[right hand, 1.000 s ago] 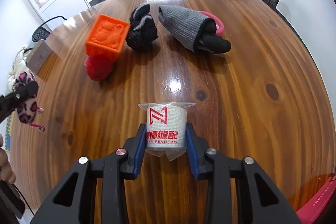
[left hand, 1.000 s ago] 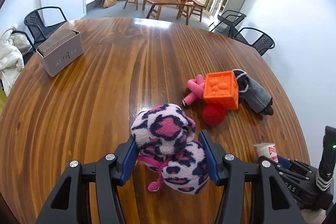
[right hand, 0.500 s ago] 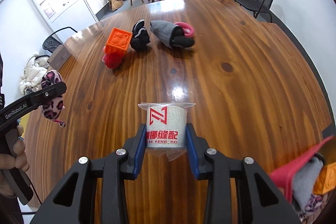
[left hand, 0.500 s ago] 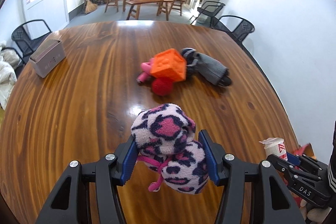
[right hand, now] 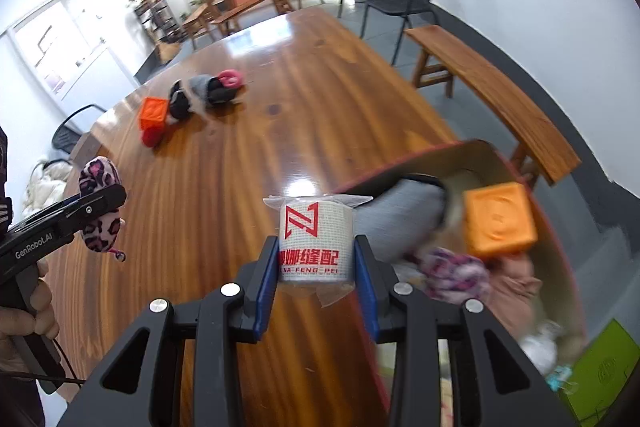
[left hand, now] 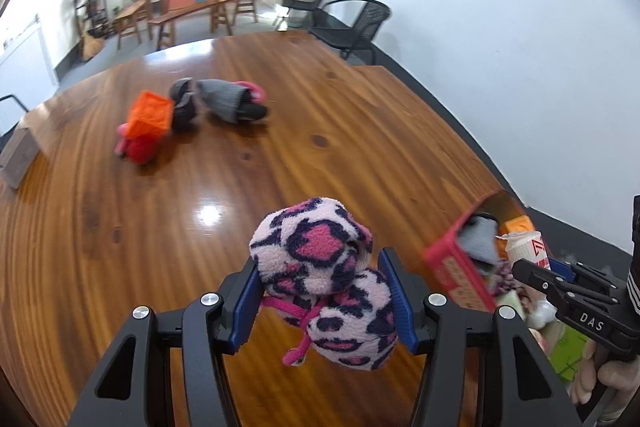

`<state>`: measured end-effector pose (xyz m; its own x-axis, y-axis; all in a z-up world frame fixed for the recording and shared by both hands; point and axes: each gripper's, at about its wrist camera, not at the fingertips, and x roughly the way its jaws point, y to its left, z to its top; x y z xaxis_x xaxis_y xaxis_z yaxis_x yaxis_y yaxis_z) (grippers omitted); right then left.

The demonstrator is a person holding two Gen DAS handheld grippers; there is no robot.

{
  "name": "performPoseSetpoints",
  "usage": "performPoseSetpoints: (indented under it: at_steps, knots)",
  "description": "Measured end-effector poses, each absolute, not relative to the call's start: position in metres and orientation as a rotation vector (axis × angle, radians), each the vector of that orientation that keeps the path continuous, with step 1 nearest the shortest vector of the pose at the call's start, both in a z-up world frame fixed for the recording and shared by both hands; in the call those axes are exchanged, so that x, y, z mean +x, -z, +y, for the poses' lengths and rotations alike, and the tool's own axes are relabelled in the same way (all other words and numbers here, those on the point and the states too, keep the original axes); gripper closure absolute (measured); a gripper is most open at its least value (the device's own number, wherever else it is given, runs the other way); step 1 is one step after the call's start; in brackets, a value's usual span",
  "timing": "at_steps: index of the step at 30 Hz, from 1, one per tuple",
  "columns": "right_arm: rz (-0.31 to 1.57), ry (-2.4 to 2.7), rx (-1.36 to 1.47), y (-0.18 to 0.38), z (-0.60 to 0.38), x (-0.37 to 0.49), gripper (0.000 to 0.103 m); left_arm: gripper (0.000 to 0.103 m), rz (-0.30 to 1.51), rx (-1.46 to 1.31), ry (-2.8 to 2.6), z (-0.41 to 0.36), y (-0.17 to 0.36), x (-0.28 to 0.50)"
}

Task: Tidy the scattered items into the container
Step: 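Carry the leopard plush and tape roll over the red-rimmed box, then open both grippers to release the plush and tape roll into the box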

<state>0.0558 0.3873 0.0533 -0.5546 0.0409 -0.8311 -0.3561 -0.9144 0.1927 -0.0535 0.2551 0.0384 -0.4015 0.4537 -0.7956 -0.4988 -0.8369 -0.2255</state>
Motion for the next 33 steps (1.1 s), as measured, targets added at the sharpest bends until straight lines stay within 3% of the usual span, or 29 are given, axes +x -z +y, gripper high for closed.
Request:
performPoseSetpoints:
  at_steps: [21,22,25,28,30,33]
  knots:
    - [0.597,-2.419,-1.218,-0.059,0.5,0.172,0.064,0.045,0.264,-1.09,-1.984,0.441,-0.054,0.049]
    - [0.594,-2.424,-1.22,-0.059,0.5,0.174,0.064,0.039,0.267,-1.098,-1.985,0.445,-0.054,0.05]
    - [0.597,-2.445,-1.236,-0.058,0.504,0.176,0.063,0.007,0.259,-1.144,-2.004,0.452,-0.051,0.051]
    - [0.637,-2.472,-1.27,-0.054,0.506,0.177,0.059,0.006,0.229,-1.147,-2.023,0.451,-0.055,0.051]
    - [0.68,-2.476,-1.275,-0.051,0.51,0.179,0.05,0.006,0.22,-1.141,-2.043,0.448,-0.058,0.051]
    - [0.696,-2.477,-1.264,-0.05,0.514,0.181,0.049,0.006,0.201,-1.142,-2.066,0.44,-0.062,0.048]
